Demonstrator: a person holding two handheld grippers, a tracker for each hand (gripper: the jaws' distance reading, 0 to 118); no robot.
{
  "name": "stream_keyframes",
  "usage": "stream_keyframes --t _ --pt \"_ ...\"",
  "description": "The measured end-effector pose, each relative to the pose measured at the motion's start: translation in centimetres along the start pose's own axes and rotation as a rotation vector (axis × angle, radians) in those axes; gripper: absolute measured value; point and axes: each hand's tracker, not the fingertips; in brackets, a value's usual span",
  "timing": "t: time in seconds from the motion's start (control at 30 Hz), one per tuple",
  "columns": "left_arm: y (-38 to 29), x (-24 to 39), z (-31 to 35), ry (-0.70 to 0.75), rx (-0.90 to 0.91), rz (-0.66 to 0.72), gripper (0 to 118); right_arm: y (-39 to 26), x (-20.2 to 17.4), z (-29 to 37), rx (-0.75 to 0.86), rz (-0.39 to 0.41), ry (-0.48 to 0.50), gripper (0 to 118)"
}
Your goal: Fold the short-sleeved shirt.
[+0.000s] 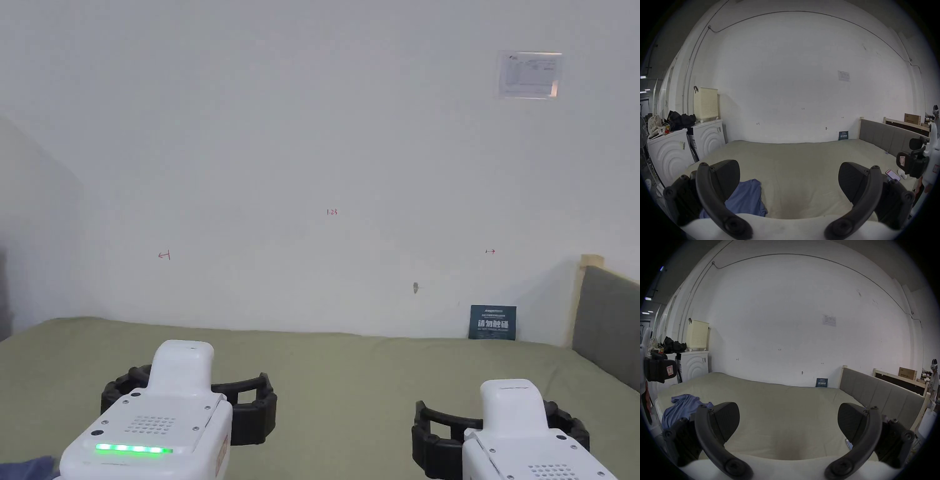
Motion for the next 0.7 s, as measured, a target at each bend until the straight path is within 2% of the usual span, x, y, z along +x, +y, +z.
stream_keyframes --t 0.7 --pt "-0.14 -0.14 0.36 -0.023 -0.001 0.013 118 -0.20 -0.25 -0.24 0.006 0.005 0.009 118"
